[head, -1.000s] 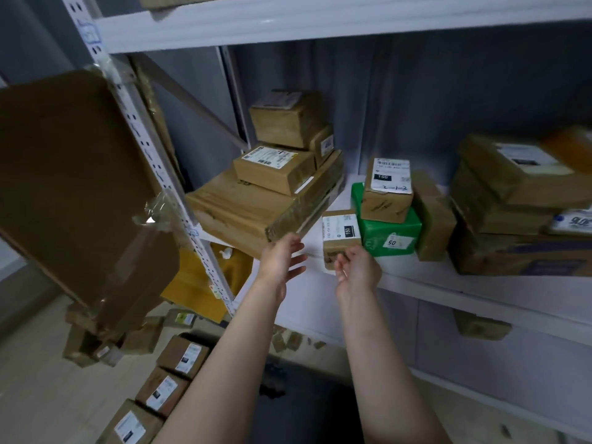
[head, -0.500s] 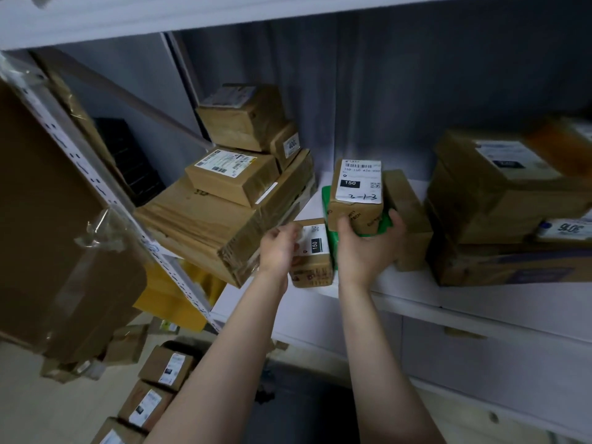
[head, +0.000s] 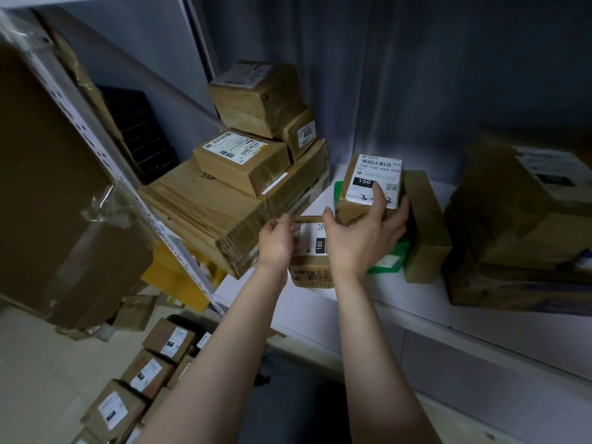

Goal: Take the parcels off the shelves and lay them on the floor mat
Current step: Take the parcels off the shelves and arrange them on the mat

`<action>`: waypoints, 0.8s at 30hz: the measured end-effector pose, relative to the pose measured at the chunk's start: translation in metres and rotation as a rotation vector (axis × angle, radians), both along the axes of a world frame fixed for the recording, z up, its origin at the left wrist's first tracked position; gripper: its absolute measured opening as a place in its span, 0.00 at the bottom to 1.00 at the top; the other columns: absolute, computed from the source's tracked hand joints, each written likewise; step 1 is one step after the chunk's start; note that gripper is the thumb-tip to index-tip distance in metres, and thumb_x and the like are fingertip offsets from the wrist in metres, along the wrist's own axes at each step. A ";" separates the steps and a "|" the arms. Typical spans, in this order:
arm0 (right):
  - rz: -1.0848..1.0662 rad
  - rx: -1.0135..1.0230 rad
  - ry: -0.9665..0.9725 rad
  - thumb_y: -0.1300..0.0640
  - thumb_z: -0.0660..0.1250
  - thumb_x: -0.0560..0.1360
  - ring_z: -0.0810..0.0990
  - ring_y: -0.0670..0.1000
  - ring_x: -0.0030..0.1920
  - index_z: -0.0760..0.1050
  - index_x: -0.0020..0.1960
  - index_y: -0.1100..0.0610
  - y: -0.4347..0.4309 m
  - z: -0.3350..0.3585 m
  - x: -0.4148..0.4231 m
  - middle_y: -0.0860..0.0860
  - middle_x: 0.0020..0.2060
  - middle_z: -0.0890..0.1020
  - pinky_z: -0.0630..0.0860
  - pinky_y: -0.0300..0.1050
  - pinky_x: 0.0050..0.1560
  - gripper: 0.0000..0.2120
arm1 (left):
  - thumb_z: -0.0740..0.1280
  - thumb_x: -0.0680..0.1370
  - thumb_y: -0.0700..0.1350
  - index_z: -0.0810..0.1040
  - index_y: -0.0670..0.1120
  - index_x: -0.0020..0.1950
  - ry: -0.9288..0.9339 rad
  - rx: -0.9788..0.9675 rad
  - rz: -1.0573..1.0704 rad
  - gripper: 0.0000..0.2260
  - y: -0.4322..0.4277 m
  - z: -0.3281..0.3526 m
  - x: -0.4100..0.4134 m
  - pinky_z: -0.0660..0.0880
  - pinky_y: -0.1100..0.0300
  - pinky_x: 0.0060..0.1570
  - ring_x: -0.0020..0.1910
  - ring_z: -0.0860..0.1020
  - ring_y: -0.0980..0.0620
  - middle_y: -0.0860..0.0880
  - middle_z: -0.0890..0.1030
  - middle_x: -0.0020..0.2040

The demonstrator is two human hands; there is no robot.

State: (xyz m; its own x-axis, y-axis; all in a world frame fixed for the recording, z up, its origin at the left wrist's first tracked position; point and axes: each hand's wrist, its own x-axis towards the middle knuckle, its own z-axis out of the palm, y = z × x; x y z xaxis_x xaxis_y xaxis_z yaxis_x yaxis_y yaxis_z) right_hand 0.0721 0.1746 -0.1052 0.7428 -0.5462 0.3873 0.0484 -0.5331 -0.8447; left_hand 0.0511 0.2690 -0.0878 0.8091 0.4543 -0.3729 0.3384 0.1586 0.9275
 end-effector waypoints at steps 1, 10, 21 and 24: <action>0.003 0.010 0.006 0.48 0.79 0.63 0.67 0.62 0.69 0.73 0.70 0.51 -0.001 -0.002 0.001 0.60 0.74 0.64 0.66 0.56 0.64 0.37 | 0.58 0.82 0.48 0.76 0.40 0.62 -0.001 -0.005 0.008 0.16 0.000 0.000 0.000 0.75 0.54 0.48 0.47 0.76 0.49 0.44 0.79 0.51; 0.054 0.080 -0.112 0.54 0.76 0.62 0.72 0.60 0.65 0.76 0.64 0.54 -0.004 -0.007 0.001 0.59 0.68 0.69 0.74 0.57 0.60 0.31 | 0.57 0.82 0.47 0.75 0.44 0.52 -0.036 -0.007 0.066 0.10 -0.005 0.004 -0.002 0.75 0.49 0.54 0.47 0.76 0.46 0.48 0.77 0.43; 0.375 0.164 -0.513 0.63 0.75 0.61 0.72 0.58 0.67 0.76 0.62 0.65 0.035 0.014 -0.037 0.64 0.64 0.71 0.73 0.48 0.65 0.29 | 0.62 0.81 0.54 0.75 0.39 0.66 -0.345 -0.158 0.058 0.21 0.010 0.027 -0.023 0.80 0.59 0.50 0.54 0.82 0.50 0.43 0.81 0.60; 0.483 0.176 -0.528 0.65 0.76 0.61 0.73 0.60 0.66 0.75 0.62 0.68 0.055 0.013 -0.053 0.66 0.63 0.71 0.71 0.45 0.67 0.30 | 0.65 0.74 0.60 0.73 0.37 0.67 -0.405 -0.175 0.051 0.31 0.029 0.034 -0.044 0.72 0.43 0.67 0.64 0.77 0.40 0.37 0.78 0.64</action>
State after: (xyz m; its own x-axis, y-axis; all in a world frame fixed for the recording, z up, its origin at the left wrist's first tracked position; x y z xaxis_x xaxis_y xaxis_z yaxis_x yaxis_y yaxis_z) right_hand 0.0191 0.2298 -0.0917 0.6551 -0.2927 0.6965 0.6672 -0.2084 -0.7151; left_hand 0.0072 0.2975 -0.0543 0.8837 0.4561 -0.1050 -0.0596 0.3322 0.9413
